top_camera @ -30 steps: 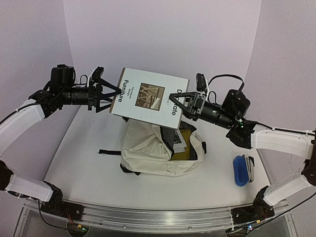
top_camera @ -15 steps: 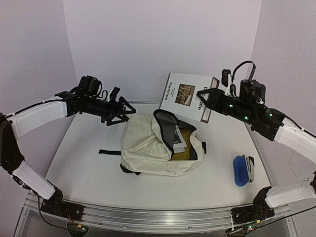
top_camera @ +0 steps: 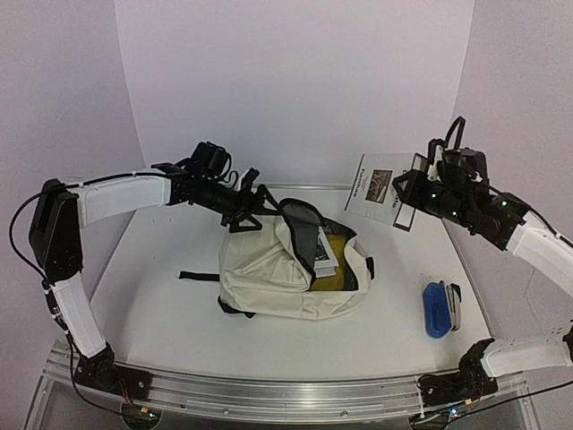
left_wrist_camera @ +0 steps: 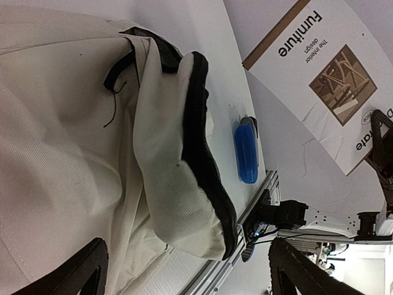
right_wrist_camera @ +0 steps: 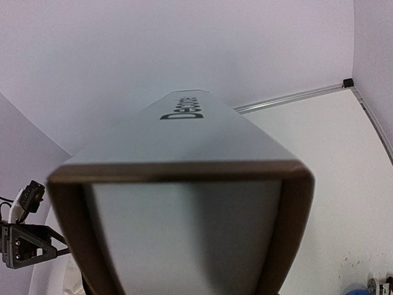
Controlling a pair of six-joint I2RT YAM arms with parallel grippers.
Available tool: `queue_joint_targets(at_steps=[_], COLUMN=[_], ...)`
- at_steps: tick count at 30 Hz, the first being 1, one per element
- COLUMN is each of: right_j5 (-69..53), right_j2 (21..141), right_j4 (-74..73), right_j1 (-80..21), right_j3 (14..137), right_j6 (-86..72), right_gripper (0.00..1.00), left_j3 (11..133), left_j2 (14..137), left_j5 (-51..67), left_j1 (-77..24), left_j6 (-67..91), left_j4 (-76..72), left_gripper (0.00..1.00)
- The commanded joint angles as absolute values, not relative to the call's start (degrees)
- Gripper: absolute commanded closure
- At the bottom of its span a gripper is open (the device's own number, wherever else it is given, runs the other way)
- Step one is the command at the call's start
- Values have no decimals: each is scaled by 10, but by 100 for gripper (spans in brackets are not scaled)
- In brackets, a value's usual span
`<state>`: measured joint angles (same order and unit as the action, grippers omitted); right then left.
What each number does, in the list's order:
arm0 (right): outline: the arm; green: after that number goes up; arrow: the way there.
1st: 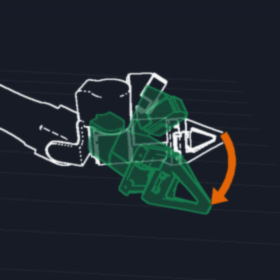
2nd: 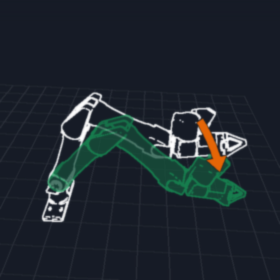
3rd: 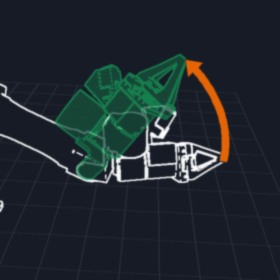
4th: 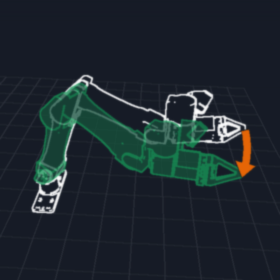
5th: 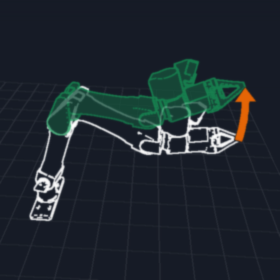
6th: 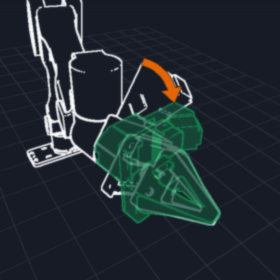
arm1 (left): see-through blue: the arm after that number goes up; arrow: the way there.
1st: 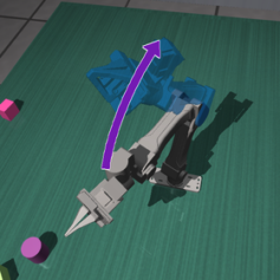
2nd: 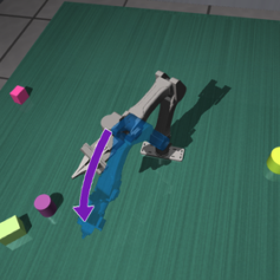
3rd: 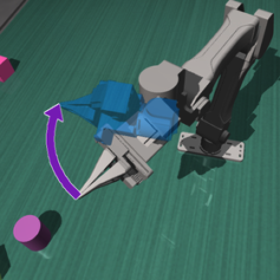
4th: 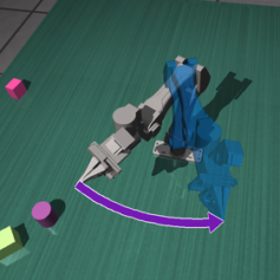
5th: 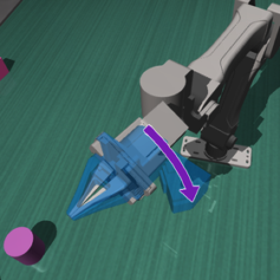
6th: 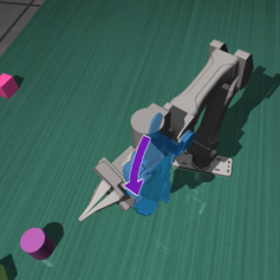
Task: Pack the student bag
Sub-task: Place the book in the student bag.
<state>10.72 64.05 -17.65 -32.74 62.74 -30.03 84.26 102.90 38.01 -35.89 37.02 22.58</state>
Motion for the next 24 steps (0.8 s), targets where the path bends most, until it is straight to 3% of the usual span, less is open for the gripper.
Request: queue_joint_targets(at_steps=[1,5,7,9,12,13,24], right_j5=[111,94,83,67,39,28,-167], right_j2=[638,633,626,619,605,602,583], right_j4=[-170,-170,-170,-171,-170,-170,-170], right_j1=[-309,-293,-285,-278,-267,-264,-233], right_j3=[646,642,637,630,617,609,581], right_j6=[-312,-313,-312,-312,-315,-315,-348], right_gripper=[73,74,74,74,74,74,74], left_j3=[899,936,956,975,993,997,1013], left_j2=[1072,1120,1142,1155,1148,1138,971], left_j5=[393,398,399,400,390,378,308], left_j1=[-365,-366,-366,-367,-367,-367,-364], left_j6=[366,376,381,384,370,358,263], left_j4=[212,215,216,216,216,218,267], left_gripper=[9,16,26,44,86,96,100])
